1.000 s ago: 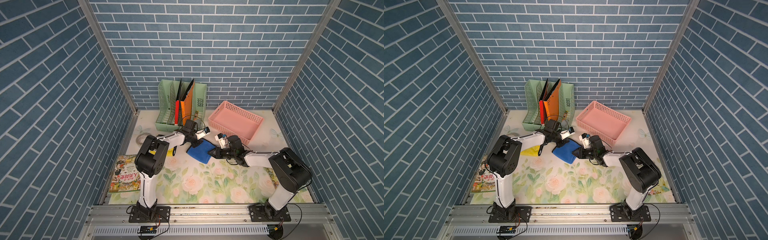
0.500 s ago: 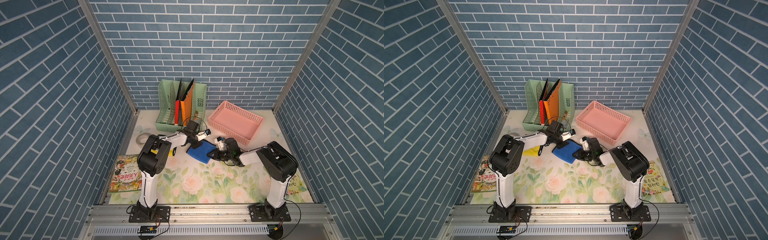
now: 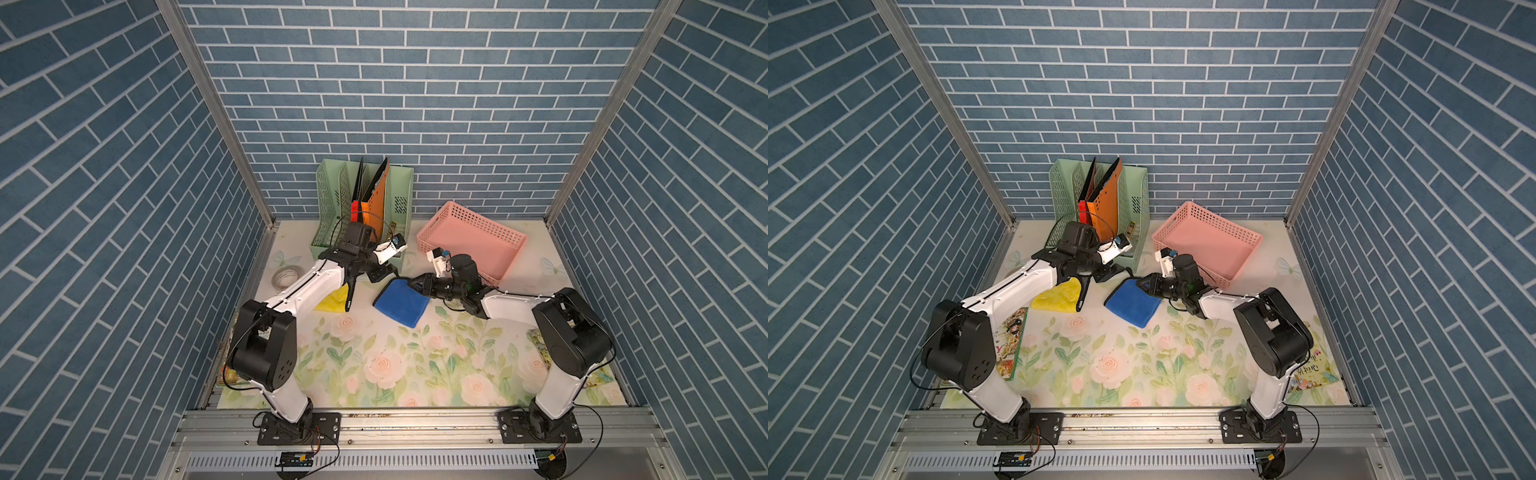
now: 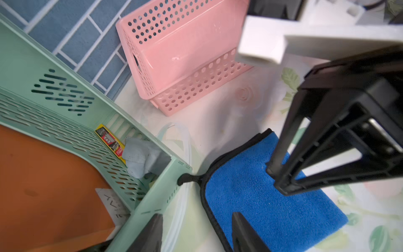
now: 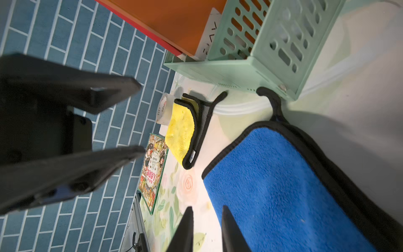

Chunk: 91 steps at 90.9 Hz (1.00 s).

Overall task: Fold the square dishcloth
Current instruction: Smooth out the cleaning item at the center of the board.

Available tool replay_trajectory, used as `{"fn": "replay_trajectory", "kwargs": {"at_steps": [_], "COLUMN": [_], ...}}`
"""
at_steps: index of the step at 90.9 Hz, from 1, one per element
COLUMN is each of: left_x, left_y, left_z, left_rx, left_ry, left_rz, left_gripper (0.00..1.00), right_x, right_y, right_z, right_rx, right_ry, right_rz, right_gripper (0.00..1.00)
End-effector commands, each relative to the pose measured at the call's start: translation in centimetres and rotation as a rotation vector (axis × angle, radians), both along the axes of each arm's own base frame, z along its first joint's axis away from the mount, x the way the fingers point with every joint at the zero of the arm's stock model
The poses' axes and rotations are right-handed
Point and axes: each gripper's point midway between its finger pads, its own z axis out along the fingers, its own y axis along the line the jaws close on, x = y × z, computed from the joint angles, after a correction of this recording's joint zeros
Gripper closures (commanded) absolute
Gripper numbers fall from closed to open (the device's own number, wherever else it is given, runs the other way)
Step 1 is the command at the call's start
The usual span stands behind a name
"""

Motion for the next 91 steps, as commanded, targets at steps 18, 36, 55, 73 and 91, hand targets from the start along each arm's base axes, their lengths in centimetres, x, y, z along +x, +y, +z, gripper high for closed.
{"fn": "replay_trajectory", "kwargs": {"at_steps": [18, 36, 55, 73, 91], "left_x": [-3.9, -4.3, -5.2, -5.0, -4.5], "left_y": [2.7, 5.1, 5.5, 4.8, 5.0], "left_z": [-9.3, -12.5, -13.6, -11.8, -8.0], "left_rx": [0.138, 0.281, 0.323, 0.269, 0.2], "left_ry": [0.223, 0.213, 0.199, 0.177, 0.153], "left_rz": [0.033, 0.05, 0.046, 0.046, 0.053], "left_gripper": [0.47, 0.48, 0.48, 0.48, 0.47], "right_x": [2.1, 2.0, 3.4, 3.3, 2.5], "right_y": [-0.5, -2.1, 0.6, 3.8, 3.8], "right_z": [-10.6, -12.7, -5.2, -3.9, -9.2], "right_rx": [-0.104, -0.149, -0.078, -0.061, -0.114], "right_ry": [0.195, 0.219, 0.084, 0.078, 0.162], "right_rz": [-0.041, -0.07, -0.045, -0.012, -0.01], "right_gripper": [0.78, 0.79, 0.78, 0.78, 0.79]}}
